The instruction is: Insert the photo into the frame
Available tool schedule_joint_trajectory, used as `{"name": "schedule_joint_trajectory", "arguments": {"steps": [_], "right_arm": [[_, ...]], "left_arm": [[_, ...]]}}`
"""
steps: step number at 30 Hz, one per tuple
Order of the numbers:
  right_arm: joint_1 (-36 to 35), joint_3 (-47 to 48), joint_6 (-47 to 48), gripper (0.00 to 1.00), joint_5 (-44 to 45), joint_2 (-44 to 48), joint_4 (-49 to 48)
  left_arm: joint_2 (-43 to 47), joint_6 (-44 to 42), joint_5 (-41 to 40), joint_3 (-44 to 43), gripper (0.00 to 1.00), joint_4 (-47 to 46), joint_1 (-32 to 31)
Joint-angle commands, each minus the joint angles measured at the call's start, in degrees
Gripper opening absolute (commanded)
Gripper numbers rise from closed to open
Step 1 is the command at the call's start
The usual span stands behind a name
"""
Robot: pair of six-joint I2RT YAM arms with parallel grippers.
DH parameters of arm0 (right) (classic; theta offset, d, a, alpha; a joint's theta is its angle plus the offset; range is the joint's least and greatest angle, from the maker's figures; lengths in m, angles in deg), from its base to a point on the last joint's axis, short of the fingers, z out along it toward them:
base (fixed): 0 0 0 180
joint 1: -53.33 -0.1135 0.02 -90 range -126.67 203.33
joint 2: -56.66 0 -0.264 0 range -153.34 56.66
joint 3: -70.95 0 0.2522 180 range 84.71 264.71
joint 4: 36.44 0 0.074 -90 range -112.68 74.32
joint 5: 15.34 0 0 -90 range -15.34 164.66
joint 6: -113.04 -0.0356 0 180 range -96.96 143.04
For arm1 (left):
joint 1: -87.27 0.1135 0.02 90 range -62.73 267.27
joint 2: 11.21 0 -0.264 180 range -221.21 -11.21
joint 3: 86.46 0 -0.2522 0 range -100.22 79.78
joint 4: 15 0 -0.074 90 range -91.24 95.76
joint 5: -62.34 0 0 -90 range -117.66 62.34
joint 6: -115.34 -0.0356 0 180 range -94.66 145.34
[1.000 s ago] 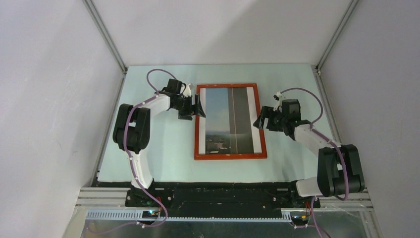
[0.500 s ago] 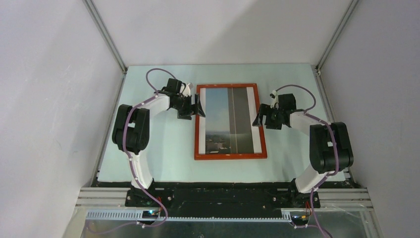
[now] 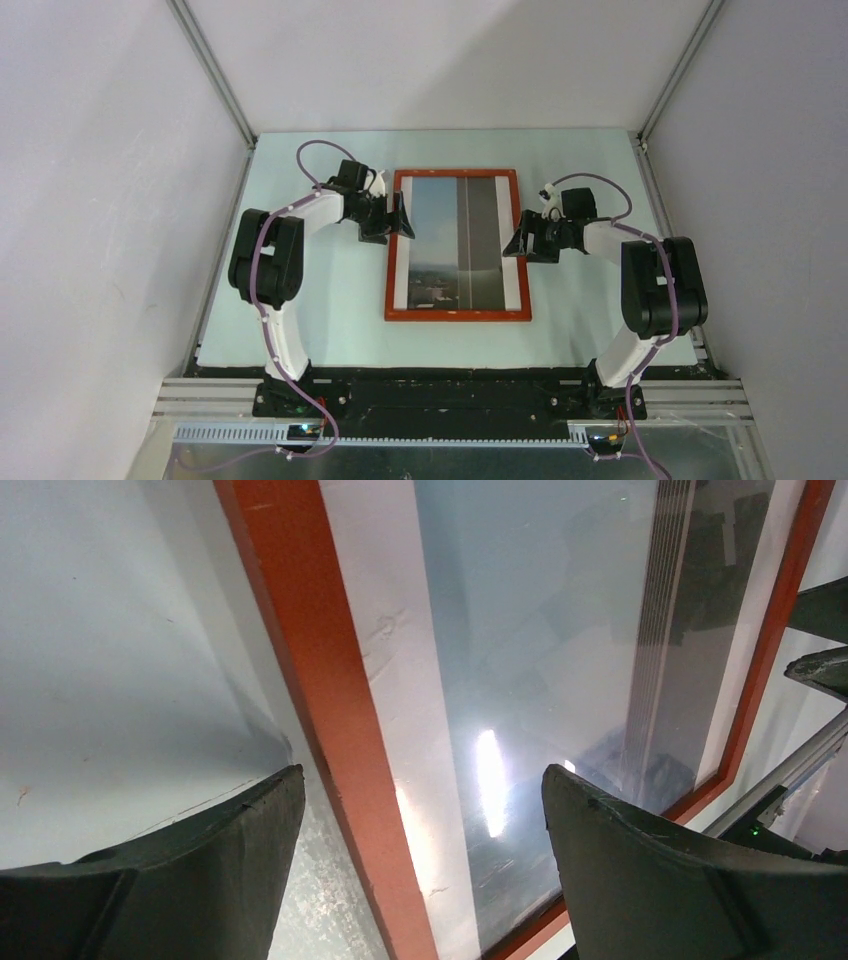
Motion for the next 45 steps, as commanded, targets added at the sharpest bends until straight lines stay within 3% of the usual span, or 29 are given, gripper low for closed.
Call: {"name": "schedule_joint_trajectory", "arguments": {"steps": [1,20,27,30,40,45], "right_arm": [[-1.3,2.3,-0.4,0.77,-5.8,-1.1,-0.7],[0.3,4.3,0.2,0.82,-6.3,0.0,0.6],[3.5,5.0,2.3,0.98,-1.2,4.3,3.8],[5.2,5.0,3.5,0.99,0.4,6.8,4.9],[10.7,4.9,8.3,0.99,22.5,19.7,7.6],[11.5,5.0,13.0,0.99,29.0,25.4,8.9]], "left_arm": [[0.5,-1.5,0.6,-0.2,0.91,-0.4,-0.3],[5.8,-2.8,-1.0,3.4,0.89,-0.4,-0.2],[10.1,-4.3,-6.7,3.8,0.99,-0.1,0.2],[12.8,-4.7,-10.3,3.9,1.00,0.6,0.6],[18.3,-3.6,-19.7,2.4,1.00,3.5,6.9],[23.6,-5.8,-31.1,1.6,1.00,3.6,7.5]]}}
